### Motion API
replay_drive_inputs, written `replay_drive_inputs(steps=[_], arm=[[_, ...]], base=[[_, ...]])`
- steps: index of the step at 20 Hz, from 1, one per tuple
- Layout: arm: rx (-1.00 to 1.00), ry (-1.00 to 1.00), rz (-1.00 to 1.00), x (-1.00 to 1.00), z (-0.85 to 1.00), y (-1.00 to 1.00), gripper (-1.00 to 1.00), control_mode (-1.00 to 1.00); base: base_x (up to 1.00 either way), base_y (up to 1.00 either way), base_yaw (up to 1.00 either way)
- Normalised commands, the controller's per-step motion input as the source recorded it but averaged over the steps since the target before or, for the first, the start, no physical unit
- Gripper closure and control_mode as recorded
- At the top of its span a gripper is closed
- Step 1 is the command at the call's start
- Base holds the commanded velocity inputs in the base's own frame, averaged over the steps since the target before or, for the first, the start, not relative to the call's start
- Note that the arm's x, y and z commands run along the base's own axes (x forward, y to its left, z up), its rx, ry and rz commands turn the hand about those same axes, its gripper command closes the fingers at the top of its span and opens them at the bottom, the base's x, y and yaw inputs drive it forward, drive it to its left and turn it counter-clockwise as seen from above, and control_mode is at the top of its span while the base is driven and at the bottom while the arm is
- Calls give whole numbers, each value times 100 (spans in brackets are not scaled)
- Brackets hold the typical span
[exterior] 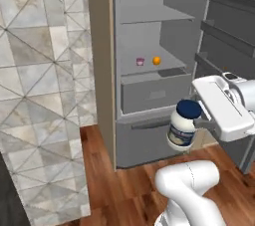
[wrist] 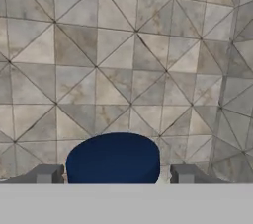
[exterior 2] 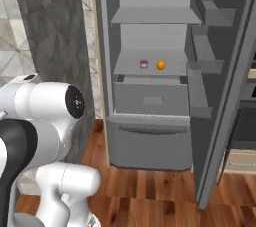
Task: Place the mayonnaise and condiment bottle from the counter to the top shelf of the fridge. If the existing items in the fridge are on the top shelf, move them to other shelves.
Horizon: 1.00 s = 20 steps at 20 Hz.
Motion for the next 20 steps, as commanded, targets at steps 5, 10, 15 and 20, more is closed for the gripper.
replay_drive_inputs(steps=[5, 10, 15, 20], arm=[[0, 0, 0, 0, 0, 0, 100, 100], [0, 0, 0, 0, 0, 0, 100, 100], [0, 0, 0, 0, 0, 0, 100, 100], [0, 0, 0, 0, 0, 0, 100, 100]], base=[[100, 1, -39], [100, -20, -14], [99, -18, -10], [86, -4, -9]])
